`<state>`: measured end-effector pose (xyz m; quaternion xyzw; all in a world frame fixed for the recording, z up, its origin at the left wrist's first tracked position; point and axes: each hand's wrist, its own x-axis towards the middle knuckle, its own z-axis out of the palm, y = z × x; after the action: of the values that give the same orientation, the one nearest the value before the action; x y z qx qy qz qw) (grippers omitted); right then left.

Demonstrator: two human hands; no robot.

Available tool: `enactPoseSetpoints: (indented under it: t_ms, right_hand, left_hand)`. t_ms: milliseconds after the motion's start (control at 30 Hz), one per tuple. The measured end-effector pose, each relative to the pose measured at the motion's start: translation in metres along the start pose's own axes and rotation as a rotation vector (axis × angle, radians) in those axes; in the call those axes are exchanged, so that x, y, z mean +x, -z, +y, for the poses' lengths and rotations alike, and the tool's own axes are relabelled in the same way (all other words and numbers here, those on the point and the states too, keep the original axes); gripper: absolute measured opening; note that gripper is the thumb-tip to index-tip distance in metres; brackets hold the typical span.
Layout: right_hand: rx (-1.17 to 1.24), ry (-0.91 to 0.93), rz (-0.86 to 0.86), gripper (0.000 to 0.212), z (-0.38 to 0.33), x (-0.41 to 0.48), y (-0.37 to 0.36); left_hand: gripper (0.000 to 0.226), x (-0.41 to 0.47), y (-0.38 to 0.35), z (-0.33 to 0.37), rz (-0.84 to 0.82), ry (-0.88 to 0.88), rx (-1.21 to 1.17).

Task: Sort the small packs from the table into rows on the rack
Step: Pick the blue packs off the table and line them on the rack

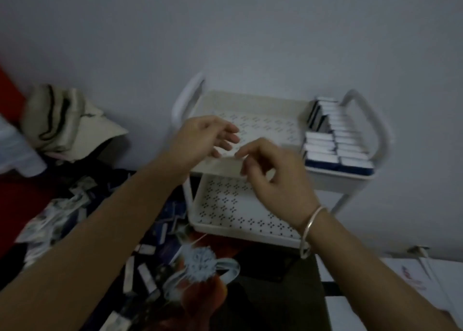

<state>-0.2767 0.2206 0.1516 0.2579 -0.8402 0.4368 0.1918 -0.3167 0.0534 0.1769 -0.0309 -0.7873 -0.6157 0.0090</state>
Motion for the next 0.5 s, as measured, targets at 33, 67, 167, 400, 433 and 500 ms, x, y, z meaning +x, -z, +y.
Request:
enactPoseSetpoints:
  t_ms: [33, 67, 167, 400, 433, 500]
  right_hand:
    - [0.028, -0.012, -0.098, 0.018, -0.001, -0.011, -0.023]
    - [0.033, -0.030, -0.207, 0.018, 0.003, -0.022, -0.047]
    - [-0.023, -0.135, -0.529, 0.021, 0.026, -0.057, -0.124]
    - [-0.160, -0.676, -0.773, 0.041, 0.079, -0.094, -0.256]
    - [-0.174, -0.745, -0.742, 0.047, 0.084, -0.097, -0.268]
    - [-0.257, -0.803, -0.711, 0.060, 0.091, -0.106, -0.290]
  left_hand:
    - [0.030, -0.013, 0.018, -0.014, 0.080, -0.018, 0.029]
    - [0.031, -0.025, 0.033, -0.029, 0.143, -0.028, 0.066]
    - [0.032, -0.061, 0.069, -0.086, 0.227, 0.032, 0.180]
    - [0.014, -0.116, 0.115, -0.228, 0.196, 0.325, 0.603]
    - [0.013, -0.119, 0.119, -0.241, 0.172, 0.321, 0.639]
    - [0.021, -0.123, 0.123, -0.260, 0.106, 0.285, 0.725]
